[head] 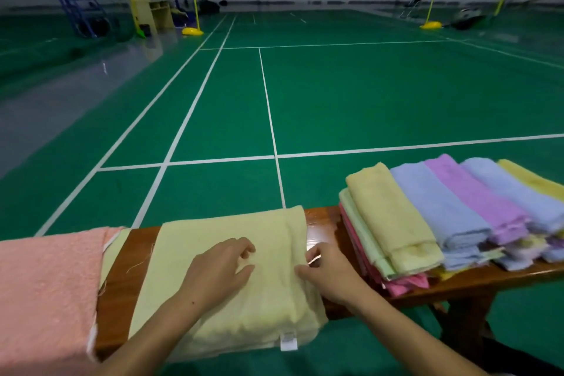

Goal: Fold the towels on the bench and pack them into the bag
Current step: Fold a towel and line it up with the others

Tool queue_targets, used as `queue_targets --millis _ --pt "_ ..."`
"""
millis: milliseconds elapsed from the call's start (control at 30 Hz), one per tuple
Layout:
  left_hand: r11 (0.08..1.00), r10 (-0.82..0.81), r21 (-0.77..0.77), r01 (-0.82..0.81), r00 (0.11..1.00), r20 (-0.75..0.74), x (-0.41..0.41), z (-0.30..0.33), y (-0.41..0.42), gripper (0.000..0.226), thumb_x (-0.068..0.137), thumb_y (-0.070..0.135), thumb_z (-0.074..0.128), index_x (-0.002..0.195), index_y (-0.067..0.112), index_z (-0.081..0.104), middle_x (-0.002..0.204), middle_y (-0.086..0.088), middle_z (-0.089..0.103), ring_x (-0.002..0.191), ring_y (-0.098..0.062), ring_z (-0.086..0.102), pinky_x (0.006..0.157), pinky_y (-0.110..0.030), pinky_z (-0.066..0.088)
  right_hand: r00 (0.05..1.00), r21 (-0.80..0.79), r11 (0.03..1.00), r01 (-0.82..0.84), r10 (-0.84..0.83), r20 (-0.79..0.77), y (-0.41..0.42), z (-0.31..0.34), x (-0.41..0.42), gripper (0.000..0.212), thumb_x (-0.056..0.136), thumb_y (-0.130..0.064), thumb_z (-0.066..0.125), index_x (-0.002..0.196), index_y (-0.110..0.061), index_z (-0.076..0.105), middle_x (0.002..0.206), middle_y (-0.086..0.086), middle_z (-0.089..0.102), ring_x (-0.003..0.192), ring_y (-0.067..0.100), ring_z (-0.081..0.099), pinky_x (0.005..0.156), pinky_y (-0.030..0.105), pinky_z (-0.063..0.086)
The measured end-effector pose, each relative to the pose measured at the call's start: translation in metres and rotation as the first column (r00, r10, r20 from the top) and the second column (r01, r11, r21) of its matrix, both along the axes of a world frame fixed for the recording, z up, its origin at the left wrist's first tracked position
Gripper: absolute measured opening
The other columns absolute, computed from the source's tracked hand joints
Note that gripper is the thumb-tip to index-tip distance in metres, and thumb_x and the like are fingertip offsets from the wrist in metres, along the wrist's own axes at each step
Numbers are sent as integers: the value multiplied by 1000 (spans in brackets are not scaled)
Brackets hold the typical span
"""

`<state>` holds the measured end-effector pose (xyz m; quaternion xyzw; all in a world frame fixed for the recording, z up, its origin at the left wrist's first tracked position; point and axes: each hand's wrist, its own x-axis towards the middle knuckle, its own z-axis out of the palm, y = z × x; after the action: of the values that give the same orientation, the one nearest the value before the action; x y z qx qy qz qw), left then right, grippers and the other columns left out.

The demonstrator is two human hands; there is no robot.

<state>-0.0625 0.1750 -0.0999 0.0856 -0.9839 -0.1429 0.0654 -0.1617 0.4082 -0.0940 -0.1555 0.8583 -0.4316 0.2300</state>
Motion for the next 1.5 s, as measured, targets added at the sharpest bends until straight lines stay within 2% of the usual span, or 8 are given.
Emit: queue_targets --millis 267,400,533,767,900,1100,1400,1500 --pt "871 -385 375 316 914 125 -27 11 10 70 91 26 61 145 63 38 89 16 67 66 -11 60 70 -36 52 982 -195 963 -188 180 -59 -22 7 18 36 86 -10 79 107 -30 57 102 -4 65 88 7 61 80 22 55" --pt "752 -437 583 308 895 90 -32 4 -3 60 88 12 61 136 46 57 96 5 72 69 -20 65 68 -41 56 979 -237 952 -195 202 8 -27 1 13 49 83 -3 82 112 -34 58 106 0 69 83 3 64 77 23 55" --pt "744 -455 602 290 880 139 -32 4 -10 52 88 9 63 130 38 67 92 12 73 68 -11 64 68 -36 56 978 -287 938 -194 208 16 -31 -4 13 51 82 -2 83 116 -31 59 106 4 72 81 4 65 76 23 55" --pt "782 -308 589 206 948 77 -29 8 -21 17 82 20 73 97 28 71 85 -1 70 68 -16 59 66 -34 53 961 -211 944 -254 271 54 -29 -3 18 56 76 -21 90 119 -35 56 100 -3 68 85 9 64 82 30 56" --pt "745 -257 639 189 966 13 -25 14 -25 18 85 3 73 95 17 69 86 -6 70 68 -14 64 66 -30 53 942 -110 936 -333 336 4 -19 1 22 52 77 -30 90 117 -34 57 102 -4 70 95 14 68 81 32 58" --pt "617 -142 781 100 990 -14 -19 23 -30 18 93 -9 66 105 3 61 91 -29 66 80 -37 72 64 -44 57 900 -2 902 -433 432 -57 -4 10 22 26 81 -28 87 89 -31 63 84 -13 65 75 1 60 67 19 49" --pt "525 -85 845 106 994 -72 -11 38 -32 10 86 6 65 93 4 58 85 -22 59 77 -28 64 75 -49 64 912 -82 909 -409 404 -73 -1 11 17 23 83 -30 77 101 -21 66 101 -3 72 89 11 66 81 36 58" --pt "523 -97 842 132 991 -95 -11 42 -34 9 83 5 64 88 5 56 85 -25 52 76 -27 59 72 -41 62 928 -142 922 -360 370 48 -5 7 10 24 85 -25 80 99 -31 61 86 -11 67 75 4 62 70 26 52"
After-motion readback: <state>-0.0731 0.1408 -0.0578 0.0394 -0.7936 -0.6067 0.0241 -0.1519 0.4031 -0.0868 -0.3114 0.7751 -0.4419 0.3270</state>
